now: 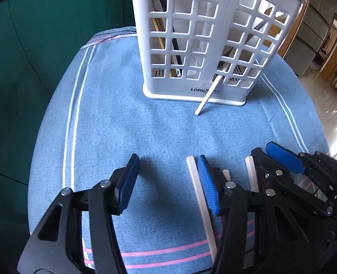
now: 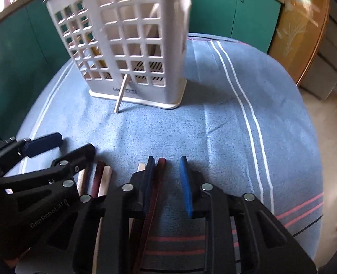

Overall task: Organize utensils
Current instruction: 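Grasp a light chopstick pair with the left tool while the right tool grasps a dark pair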

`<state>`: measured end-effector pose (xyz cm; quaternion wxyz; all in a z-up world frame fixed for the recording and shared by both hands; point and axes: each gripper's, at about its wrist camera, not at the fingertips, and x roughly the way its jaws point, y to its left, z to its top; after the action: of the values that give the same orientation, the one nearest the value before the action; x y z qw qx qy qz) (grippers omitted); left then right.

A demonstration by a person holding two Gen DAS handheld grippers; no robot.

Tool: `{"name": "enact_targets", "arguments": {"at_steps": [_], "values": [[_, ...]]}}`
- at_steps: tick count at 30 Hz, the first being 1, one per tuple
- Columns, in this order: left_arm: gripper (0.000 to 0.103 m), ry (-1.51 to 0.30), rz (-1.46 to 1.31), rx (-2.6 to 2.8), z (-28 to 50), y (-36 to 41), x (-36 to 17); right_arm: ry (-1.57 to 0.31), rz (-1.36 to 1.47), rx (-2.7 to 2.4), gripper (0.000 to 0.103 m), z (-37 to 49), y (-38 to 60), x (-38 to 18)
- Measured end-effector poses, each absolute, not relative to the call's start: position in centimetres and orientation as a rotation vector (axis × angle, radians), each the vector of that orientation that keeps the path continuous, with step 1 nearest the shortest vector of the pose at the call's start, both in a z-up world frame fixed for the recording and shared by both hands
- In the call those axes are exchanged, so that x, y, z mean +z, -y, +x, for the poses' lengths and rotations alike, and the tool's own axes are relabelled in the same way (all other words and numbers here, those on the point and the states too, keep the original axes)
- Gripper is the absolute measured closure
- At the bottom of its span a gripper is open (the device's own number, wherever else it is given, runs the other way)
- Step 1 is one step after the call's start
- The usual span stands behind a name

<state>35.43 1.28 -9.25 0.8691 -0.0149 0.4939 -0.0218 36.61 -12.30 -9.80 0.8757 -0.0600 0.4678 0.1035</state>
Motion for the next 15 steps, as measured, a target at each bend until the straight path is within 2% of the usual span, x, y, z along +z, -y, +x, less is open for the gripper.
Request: {"name": "enact_targets", "arguments": {"at_steps": [1,2,4,9,15], "values": [[0.055,-1.03,-0.026,-0.042,35.4,-1.4,-9.3,-0.974,-0.126,0.223,0.084,36.4,12.2,-9.7],[0.059,-1.027,-0.022,-0.04,35.2,-1.3,-9.2,-0.974,-0.117,0.238,0.09,36.3,12.2,-9.7],[0.091,-1.028,-0.043,-0.056,35.2,-1.8,-9.1,-0.977,-0.097,0.248,0.094,36.6,12.4,-9.7],[0.095,-1.049,-0.176,-0.11,35.4,-4.2,-8.9,-0.964,0.007,0.296,0.096,36.0,14.3,-8.4],[0.097,-0.965,-0.234,-0.171,33.1,-6.3,-5.2,-0.877,0.117,0.346,0.096,33.0,17.8,-3.6]]}}
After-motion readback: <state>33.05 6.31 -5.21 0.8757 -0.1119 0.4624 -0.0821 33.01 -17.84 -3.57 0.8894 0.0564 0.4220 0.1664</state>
